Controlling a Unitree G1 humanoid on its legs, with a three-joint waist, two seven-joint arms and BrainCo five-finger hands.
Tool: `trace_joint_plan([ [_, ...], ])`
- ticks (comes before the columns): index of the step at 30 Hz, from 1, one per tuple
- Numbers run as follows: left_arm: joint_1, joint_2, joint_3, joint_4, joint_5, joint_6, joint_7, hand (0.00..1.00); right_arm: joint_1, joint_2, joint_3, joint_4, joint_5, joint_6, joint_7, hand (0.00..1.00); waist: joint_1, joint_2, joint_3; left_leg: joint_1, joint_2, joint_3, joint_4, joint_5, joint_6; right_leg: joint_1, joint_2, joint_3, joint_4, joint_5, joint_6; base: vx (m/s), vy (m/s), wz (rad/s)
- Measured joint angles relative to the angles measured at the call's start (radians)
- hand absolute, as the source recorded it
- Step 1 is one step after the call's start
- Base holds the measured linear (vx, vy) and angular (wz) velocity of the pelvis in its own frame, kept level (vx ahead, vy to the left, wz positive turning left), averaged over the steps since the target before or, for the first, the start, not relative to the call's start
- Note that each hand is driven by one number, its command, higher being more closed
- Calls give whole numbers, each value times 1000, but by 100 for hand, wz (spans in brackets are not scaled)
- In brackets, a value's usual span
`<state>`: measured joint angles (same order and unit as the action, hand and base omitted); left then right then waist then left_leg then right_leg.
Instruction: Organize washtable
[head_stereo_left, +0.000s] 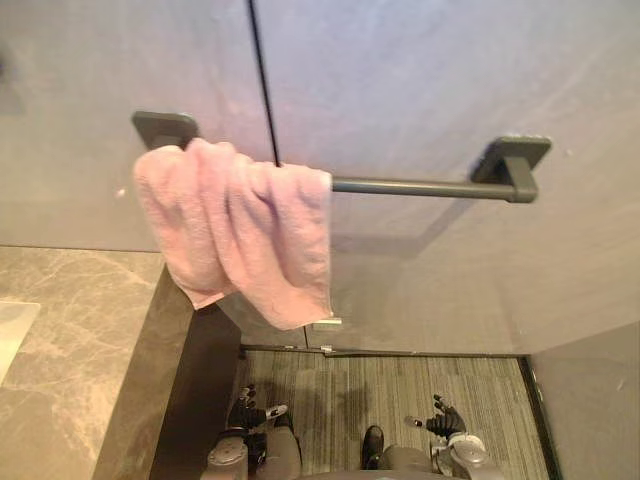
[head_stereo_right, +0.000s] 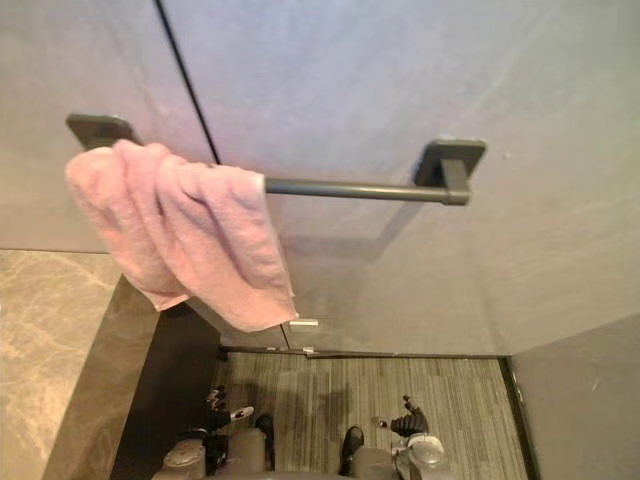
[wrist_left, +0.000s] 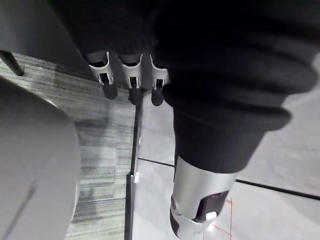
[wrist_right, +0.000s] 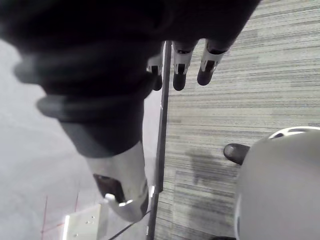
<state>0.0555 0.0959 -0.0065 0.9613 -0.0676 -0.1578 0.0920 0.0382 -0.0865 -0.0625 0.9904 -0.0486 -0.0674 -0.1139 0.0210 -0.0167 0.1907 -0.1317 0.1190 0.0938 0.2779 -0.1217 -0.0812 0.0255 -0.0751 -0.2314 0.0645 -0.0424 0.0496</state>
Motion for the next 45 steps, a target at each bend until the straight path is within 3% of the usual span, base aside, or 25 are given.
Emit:
trace_joint_plan([
  [5,7,28,0,8,0,0,0,0,-3,2,1,6,-1,-3,1,0,-3,1,-2,52,-41,7,-62,18,26,23,-33,7,-20,7,21,10,68,0],
  [14,34,26,-1,-16,-13,-1,9,0,8,0,2,14,-1,-2,-1,0,-6,-4,-32,97,-61,-19,-154,63,25,49,-32,-17,-47,8,23,9,-26,8],
  [17,78,26,5,-149,-51,-5,25,0,8,0,3,8,-1,-2,-3,0,-6,-5,-48,105,-69,-36,-179,79,26,57,-34,-35,-53,8,22,4,-13,15],
  [24,217,19,28,-666,-108,-41,42,0,3,-1,6,-44,-3,-13,-18,0,2,-6,-56,110,-76,-69,-228,114,27,57,-36,-66,-54,8,21,-27,-7,14],
  [28,229,-14,61,-774,-141,-69,43,0,10,-2,5,-49,-4,-13,-17,0,23,-2,-58,110,-78,-79,-232,116,27,59,-36,-73,-55,7,20,-13,0,6],
  [38,237,-15,57,-979,-122,-106,91,0,4,-1,7,-53,-23,-13,-19,0,30,-2,-59,110,-85,-110,-237,118,29,76,-36,-100,-66,3,15,3,1,8],
  [45,212,-11,56,-1013,-86,-124,128,0,4,-3,32,-53,-23,-14,-20,0,26,-4,-61,110,-85,-117,-241,120,28,77,-34,-107,-66,1,12,-2,1,2],
])
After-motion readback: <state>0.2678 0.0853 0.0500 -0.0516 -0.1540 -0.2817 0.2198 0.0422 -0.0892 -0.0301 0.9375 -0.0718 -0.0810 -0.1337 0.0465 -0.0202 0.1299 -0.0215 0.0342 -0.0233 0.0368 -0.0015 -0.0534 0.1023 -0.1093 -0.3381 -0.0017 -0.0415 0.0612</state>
